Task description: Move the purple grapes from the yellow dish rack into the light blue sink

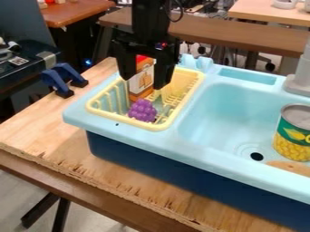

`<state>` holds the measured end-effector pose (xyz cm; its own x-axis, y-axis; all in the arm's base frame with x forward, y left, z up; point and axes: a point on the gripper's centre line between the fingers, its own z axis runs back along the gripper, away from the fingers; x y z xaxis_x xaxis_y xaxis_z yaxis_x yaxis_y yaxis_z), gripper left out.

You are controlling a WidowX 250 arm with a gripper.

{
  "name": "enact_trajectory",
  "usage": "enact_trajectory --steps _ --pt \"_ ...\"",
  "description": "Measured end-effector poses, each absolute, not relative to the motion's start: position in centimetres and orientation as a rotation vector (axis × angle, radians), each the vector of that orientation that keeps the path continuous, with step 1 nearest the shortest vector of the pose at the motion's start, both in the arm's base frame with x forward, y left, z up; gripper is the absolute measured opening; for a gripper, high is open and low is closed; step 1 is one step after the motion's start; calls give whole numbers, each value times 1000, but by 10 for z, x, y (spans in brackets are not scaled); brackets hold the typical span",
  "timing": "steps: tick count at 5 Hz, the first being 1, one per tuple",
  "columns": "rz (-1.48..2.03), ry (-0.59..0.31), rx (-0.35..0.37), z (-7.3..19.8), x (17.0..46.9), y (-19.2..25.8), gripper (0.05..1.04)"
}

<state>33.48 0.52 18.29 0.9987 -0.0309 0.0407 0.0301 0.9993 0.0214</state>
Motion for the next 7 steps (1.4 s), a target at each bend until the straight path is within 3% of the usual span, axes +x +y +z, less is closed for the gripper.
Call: enact_trajectory --steps 1,2,4,7 --pt "-32 -1 18 170 334 5 1007" --pt "-24 -42 -16 154 337 12 1008" --pt "11 -83 34 148 343 19 1007" --pt "76 -93 45 143 347 17 1007"
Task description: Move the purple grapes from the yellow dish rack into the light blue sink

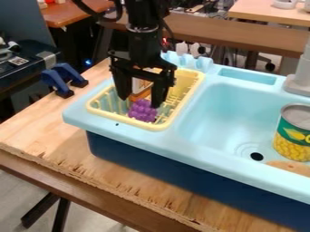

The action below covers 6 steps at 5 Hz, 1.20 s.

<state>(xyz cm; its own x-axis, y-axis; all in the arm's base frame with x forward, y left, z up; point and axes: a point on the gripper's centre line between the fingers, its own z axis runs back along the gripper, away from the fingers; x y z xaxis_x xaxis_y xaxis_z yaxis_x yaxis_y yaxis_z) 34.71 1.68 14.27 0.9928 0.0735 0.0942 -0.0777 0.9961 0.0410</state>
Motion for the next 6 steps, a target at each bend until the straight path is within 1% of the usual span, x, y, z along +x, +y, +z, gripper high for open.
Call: enact_trajectory --steps 1,2,4,5,6 --pt "97 -102 44 141 350 20 1007" --pt "97 -98 29 134 351 20 1007" --pt "118 -17 25 106 352 23 1007" --pt "127 6 23 100 352 25 958" --pt "122 0 20 100 353 25 878"
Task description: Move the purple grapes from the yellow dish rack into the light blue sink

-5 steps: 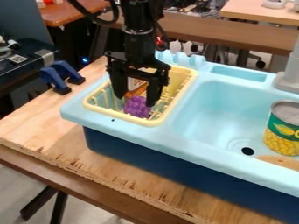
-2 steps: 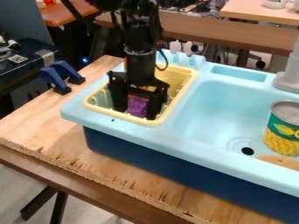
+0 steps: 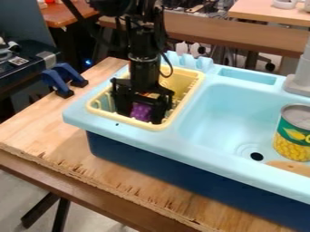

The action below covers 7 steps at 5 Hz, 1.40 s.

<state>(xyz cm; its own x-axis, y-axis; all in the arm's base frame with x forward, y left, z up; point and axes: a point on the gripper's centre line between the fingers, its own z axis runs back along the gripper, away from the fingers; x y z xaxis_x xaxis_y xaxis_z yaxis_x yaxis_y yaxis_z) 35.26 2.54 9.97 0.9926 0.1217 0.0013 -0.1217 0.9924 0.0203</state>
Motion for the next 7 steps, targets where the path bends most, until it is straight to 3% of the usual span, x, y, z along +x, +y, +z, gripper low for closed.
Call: enact_trajectory --steps 1,2,4,6,7 --pt "114 -3 20 101 352 25 878" --pt "108 -87 20 128 353 26 878" --pt "53 -150 3 178 359 7 878" --pt "-125 -110 7 178 387 -78 878" --pt "-219 -154 15 158 400 -121 878"
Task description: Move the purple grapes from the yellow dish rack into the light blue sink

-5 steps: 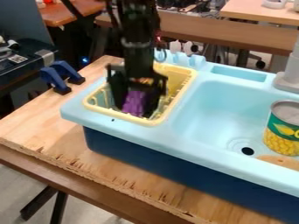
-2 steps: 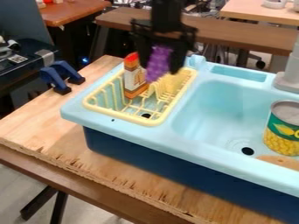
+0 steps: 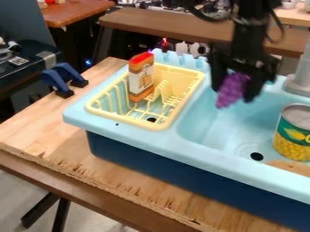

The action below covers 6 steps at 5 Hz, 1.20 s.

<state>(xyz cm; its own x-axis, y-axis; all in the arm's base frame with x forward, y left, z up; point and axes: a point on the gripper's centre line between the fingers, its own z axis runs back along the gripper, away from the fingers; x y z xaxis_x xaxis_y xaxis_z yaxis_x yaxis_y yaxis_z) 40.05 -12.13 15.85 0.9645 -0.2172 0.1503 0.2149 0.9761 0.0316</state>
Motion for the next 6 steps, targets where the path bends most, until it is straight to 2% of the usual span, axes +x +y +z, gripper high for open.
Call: enact_trajectory --steps 1,3,4,6 --pt "-254 -120 19 145 398 -139 878" --pt "-165 -29 81 121 394 -107 878" --pt "-115 -16 107 116 395 -90 878" --pt "-131 -1 102 106 400 -86 911"
